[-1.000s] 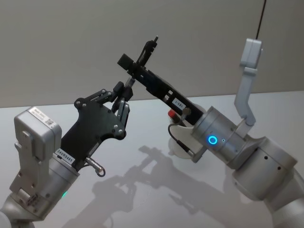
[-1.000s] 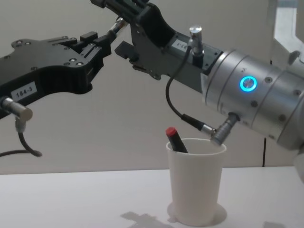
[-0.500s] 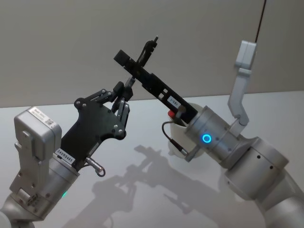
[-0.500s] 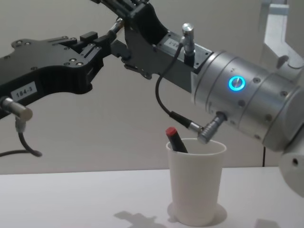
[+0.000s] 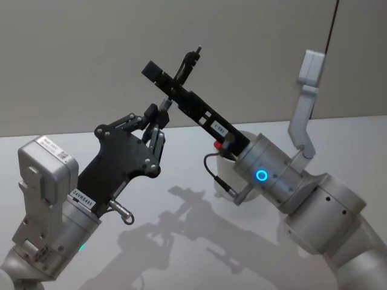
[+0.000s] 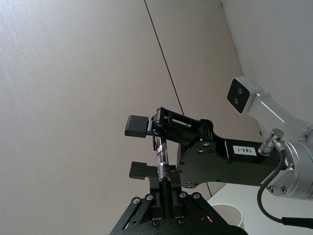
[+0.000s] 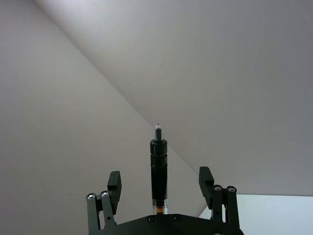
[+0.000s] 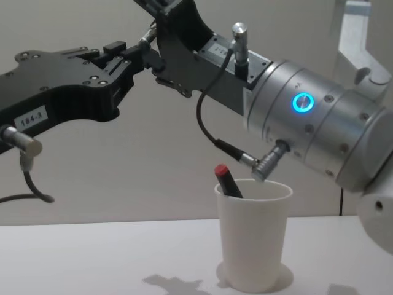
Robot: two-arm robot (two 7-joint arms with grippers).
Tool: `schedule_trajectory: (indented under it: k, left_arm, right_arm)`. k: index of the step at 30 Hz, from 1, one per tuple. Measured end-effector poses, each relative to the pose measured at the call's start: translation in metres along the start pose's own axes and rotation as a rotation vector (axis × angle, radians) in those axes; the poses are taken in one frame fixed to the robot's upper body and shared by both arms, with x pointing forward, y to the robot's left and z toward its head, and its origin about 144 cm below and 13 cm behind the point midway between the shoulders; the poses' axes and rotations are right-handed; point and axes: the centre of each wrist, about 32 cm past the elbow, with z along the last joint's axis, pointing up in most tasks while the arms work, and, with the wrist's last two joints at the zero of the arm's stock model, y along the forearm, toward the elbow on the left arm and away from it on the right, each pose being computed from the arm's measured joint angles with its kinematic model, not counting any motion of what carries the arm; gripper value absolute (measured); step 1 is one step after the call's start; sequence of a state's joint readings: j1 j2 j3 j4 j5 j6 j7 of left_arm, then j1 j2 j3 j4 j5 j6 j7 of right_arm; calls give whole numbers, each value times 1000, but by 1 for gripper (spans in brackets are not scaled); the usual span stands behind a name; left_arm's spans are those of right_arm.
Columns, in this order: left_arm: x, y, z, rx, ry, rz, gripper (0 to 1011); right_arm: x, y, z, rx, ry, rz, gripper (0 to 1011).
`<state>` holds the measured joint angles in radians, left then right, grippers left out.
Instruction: Place the pen into the pen holder.
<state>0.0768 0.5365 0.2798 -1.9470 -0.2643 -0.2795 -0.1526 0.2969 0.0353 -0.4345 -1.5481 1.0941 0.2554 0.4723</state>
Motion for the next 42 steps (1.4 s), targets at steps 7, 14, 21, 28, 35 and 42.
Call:
schedule_trajectory:
  k: [7, 14, 21, 28, 35, 42]
  left_arm:
    - [0, 0, 0, 0, 0, 0, 121]
    - [0, 0, 0, 0, 0, 0, 121]
    - [0, 0, 0, 0, 0, 0, 121]
    - [0, 0, 0, 0, 0, 0, 121]
    - [0, 0, 0, 0, 0, 0, 121]
    - [0, 0, 0, 0, 0, 0, 121]
  right_arm:
    - [-1, -2, 1, -2, -7, -2, 1002]
    - [-1, -4, 2, -3, -12, -3, 1002]
    - [-2, -4, 2, -4, -15, -3, 890]
    - [-2, -5, 3, -5, -16, -3, 689]
    - [-2, -5, 3, -6, -17, -4, 476]
    - [-2, -5, 3, -6, -18, -4, 224]
